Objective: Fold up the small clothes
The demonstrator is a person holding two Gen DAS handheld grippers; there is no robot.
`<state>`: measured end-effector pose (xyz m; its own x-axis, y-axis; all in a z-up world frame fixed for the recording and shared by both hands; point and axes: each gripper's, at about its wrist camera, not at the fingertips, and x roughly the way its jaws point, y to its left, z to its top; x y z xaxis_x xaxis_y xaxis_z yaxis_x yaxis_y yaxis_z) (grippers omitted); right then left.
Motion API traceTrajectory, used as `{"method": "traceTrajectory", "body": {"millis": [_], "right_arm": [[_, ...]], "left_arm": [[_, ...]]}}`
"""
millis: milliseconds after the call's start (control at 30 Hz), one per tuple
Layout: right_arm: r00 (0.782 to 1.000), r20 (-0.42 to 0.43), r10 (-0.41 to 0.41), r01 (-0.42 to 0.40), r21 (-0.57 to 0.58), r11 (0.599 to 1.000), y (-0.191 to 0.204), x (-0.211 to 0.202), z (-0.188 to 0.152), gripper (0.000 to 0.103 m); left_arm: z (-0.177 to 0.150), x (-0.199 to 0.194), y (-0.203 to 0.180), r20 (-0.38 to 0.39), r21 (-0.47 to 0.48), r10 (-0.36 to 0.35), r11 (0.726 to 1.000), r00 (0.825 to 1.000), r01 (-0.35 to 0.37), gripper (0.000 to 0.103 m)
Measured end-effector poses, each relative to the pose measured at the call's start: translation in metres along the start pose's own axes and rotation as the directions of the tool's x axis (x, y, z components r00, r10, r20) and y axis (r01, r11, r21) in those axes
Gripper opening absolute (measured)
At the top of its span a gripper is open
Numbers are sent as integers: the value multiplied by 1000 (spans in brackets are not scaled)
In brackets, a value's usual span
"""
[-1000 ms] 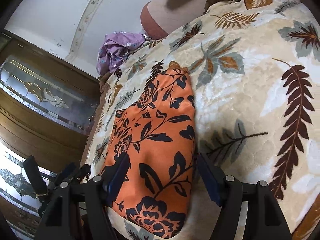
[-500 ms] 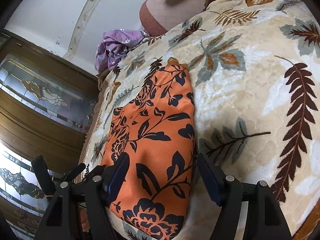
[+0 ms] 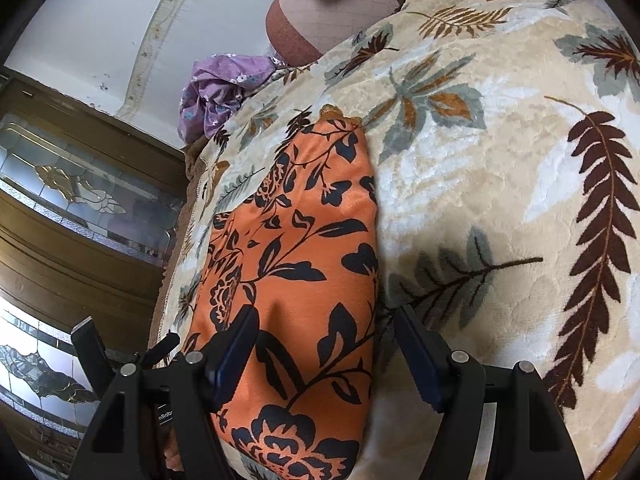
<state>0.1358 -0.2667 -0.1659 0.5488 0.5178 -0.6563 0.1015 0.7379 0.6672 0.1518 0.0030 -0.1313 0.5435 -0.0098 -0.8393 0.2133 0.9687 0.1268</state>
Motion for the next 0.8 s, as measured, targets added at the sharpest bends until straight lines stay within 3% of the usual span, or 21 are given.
{"method": "traceTrajectory", "body": {"millis": [633, 800], "right_arm": [[1000, -25, 7, -5, 63, 998, -12, 18, 2, 74], [999, -26, 30, -27, 97, 995, -15, 26, 3, 75]], "left_arm": [[-1, 9, 7, 6, -26, -61, 998, 998, 61, 103], [-2, 14, 13, 1, -49, -114, 992, 993, 114, 103]]}}
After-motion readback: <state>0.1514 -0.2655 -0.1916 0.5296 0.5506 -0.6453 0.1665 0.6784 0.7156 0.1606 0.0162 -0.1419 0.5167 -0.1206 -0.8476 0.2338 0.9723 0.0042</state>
